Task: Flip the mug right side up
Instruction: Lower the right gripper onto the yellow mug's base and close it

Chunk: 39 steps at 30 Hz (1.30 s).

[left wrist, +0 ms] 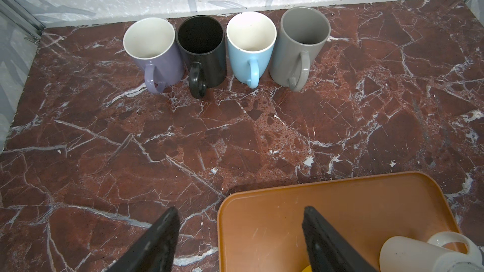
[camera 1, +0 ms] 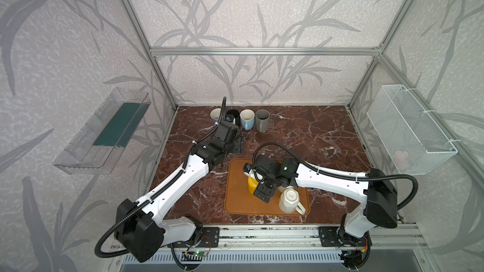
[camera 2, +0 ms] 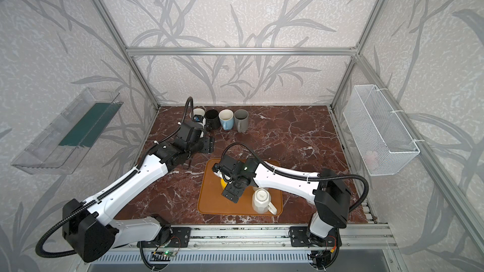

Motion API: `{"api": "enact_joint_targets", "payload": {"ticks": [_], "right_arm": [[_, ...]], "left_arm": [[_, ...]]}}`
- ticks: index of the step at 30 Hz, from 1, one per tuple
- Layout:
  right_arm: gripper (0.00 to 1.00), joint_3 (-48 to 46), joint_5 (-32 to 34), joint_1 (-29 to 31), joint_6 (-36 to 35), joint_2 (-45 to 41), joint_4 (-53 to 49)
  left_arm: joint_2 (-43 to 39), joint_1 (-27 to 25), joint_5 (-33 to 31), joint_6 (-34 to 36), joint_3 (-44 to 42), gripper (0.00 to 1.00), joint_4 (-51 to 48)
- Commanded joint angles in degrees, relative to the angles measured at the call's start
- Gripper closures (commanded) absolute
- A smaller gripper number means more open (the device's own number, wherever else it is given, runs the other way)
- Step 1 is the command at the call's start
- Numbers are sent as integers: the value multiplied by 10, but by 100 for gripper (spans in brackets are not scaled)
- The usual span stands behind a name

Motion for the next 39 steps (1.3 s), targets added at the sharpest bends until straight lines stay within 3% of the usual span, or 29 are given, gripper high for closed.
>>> {"api": "enact_joint_targets", "payload": {"ticks": [1, 8, 16, 23, 39], "right_arm": [[1, -14, -20, -16, -41, -4, -6], [9, -28, -44, -32, -42, 3, 9], [35, -31, -57, -31, -10, 0, 0], [51, -38, -85, -24, 13, -10, -10], [64, -26, -73, 1, 15, 24, -17]], "left_arm": [[-13, 0, -9, -2, -6, 24, -6], [-10, 0, -12, 2, 0, 24, -9], [-6, 0, -10, 4, 3, 24, -8], [-3, -1, -12, 5, 4, 24, -10], [-12, 0, -16, 4, -1, 24, -14]]}}
